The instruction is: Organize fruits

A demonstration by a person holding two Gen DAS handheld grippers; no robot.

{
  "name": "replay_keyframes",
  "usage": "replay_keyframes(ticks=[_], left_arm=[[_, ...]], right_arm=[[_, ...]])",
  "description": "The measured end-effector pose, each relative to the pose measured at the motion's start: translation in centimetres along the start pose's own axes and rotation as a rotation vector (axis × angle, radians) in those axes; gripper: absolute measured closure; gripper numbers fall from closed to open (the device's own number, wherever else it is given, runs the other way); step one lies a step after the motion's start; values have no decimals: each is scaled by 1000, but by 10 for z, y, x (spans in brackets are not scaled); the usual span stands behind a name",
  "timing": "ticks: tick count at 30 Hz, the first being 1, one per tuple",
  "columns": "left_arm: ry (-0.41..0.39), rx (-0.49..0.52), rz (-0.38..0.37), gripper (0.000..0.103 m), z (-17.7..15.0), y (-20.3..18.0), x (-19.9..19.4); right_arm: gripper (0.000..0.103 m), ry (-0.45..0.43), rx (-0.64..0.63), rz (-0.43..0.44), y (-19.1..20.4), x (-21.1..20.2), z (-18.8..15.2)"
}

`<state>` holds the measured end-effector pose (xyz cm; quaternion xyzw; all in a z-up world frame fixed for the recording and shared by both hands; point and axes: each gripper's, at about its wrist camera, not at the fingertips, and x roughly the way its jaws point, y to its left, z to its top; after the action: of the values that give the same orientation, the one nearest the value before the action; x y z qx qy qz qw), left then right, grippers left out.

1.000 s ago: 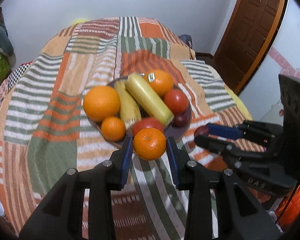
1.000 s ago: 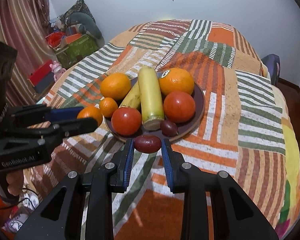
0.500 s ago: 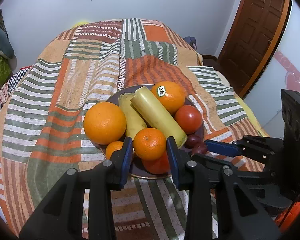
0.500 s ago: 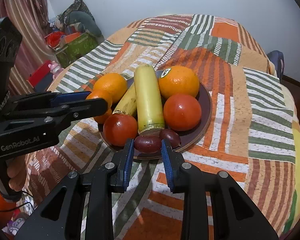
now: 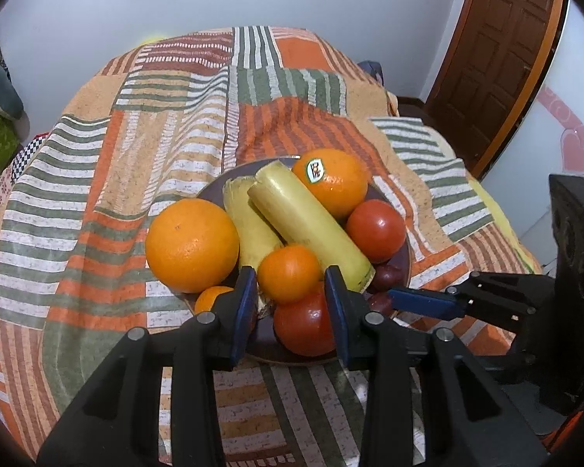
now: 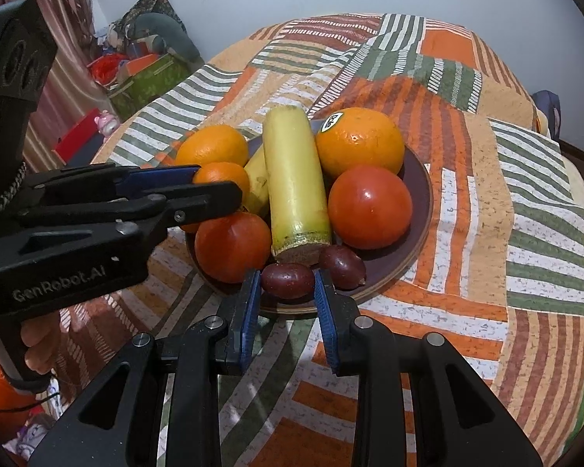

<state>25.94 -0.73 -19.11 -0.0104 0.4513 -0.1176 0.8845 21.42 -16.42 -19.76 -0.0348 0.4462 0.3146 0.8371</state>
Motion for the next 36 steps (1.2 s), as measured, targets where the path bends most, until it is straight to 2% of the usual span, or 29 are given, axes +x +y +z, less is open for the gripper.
replay_keyframes(ticks=[2, 8, 14, 17, 23, 30, 34, 36], left_arm=[[7, -3, -6, 61, -1, 0, 1], [-18, 3, 11, 60, -3, -3, -11], [-89, -30, 32, 60, -4, 1, -45], [-139, -43, 44, 60, -3, 1, -68], [-291, -70, 47, 60, -1, -5, -133], [-505, -63, 78, 60, -10, -26, -222], [-595, -41, 92, 60, -20, -41, -261], [-631, -29, 102, 54, -27, -48, -276]], right_arm=[[77, 5, -2, 2, 0, 1, 0], [76, 13, -1, 6, 2, 0, 2], [76, -42, -3, -10, 3, -24, 6], [76, -105, -6, -32, 5, -49, 11], [76, -267, -19, -85, 16, -110, 18], [76, -491, -66, -127, 47, -191, 16], [76, -597, -100, -139, 69, -226, 10], [76, -633, -112, -145, 77, -236, 7]])
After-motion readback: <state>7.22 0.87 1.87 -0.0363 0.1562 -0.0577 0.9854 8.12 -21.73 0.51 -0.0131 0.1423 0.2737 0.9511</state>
